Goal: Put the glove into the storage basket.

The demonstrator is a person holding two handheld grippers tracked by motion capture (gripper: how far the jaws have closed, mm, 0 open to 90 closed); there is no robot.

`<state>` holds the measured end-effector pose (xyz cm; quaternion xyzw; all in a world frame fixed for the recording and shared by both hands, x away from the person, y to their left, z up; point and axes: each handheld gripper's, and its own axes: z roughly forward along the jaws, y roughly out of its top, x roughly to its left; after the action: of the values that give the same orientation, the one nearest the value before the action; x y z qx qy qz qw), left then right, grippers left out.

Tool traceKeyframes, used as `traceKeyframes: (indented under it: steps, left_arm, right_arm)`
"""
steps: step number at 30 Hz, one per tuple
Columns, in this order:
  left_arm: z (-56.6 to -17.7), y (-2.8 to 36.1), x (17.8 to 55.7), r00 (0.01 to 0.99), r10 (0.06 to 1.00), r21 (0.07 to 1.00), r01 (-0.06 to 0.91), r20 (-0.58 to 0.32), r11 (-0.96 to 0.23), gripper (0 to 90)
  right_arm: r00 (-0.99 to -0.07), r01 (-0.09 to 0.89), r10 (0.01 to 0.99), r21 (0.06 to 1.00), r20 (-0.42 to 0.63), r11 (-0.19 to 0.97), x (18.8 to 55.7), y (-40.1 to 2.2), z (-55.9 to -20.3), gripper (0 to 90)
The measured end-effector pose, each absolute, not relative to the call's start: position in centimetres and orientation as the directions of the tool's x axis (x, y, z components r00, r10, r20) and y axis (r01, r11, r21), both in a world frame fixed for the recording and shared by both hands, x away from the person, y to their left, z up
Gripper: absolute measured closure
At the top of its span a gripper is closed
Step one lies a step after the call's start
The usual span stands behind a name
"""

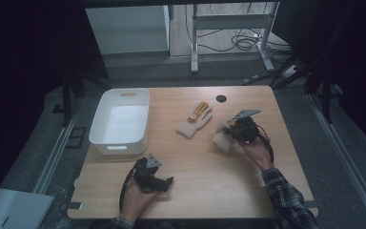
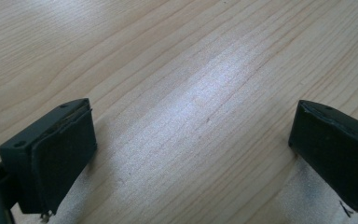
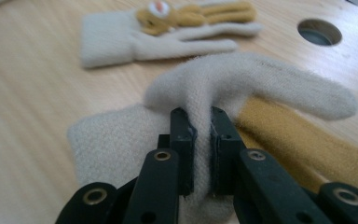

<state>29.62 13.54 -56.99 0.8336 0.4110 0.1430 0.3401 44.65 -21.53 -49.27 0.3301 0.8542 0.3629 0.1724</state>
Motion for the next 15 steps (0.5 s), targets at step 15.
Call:
traceKeyframes:
  steps: [15]
  left_arm:
    - [-57.0, 13.6, 29.6, 0.621, 0.783, 0.684, 0.588, -0.040, -0.432, 0.7]
  right_arm:
    - [-0.857, 0.315, 0.513, 0.741, -0.046, 0.593, 38.1, -20.1, -47.6, 81.2]
